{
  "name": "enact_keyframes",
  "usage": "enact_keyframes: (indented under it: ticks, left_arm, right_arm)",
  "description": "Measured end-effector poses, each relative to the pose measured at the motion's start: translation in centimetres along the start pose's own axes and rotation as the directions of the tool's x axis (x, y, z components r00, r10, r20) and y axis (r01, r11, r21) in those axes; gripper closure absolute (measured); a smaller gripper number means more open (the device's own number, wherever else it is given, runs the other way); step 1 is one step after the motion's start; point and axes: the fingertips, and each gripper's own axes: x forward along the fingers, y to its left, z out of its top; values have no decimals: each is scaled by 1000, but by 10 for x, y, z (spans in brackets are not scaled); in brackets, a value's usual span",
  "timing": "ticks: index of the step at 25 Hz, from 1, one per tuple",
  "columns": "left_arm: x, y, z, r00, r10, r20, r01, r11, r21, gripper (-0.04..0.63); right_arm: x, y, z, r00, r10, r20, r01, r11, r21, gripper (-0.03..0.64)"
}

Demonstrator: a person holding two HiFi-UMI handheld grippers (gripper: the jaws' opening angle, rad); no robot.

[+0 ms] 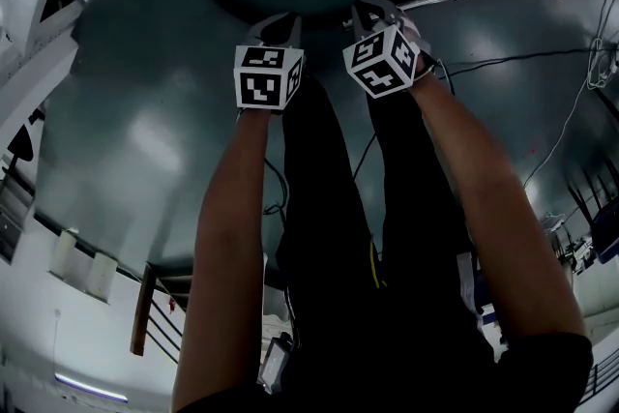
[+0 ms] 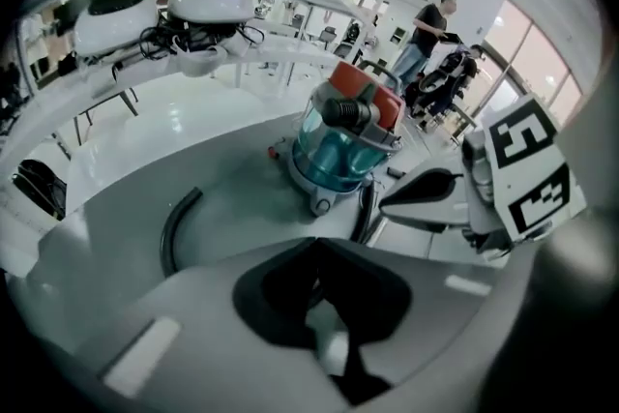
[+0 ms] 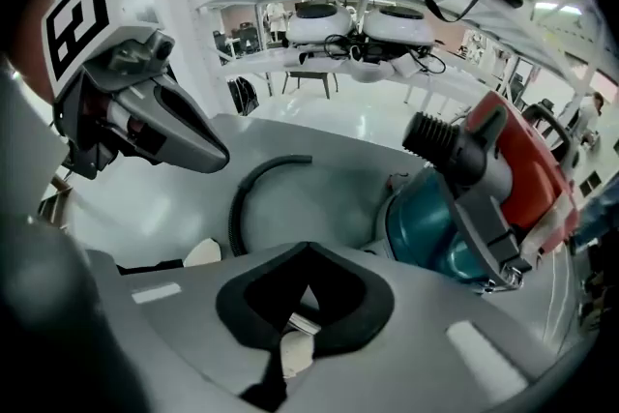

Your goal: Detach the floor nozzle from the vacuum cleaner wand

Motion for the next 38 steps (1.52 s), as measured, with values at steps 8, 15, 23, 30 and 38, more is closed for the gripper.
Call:
enact_keyframes:
  ticks: [8, 15, 23, 30, 38]
  left_arm:
    - [-18, -12, 8, 995, 80, 60, -76, 994, -73, 586]
    - [-32, -26, 6, 991, 119, 67, -112, 988, -104, 586]
    - [-37, -40, 17, 990, 103, 100, -90, 988, -125, 586]
    - [-32, -35, 8, 990, 116, 79, -102, 981, -166, 586]
    - [-30, -25, 4, 988, 140, 64, -125, 974, -191, 586]
  right_arm:
    - [-33, -10, -6, 1000, -25, 19, 21, 984, 177, 620]
    - [-56, -6, -1, 999, -19, 36, 5, 936, 353, 620]
    - [-64, 6, 8, 999, 0, 51, -21, 913, 408, 621]
    - [-60, 3, 10, 999, -5, 50, -17, 900, 435, 621]
    - [-57, 1, 11, 999, -15, 42, -4, 900, 436, 621]
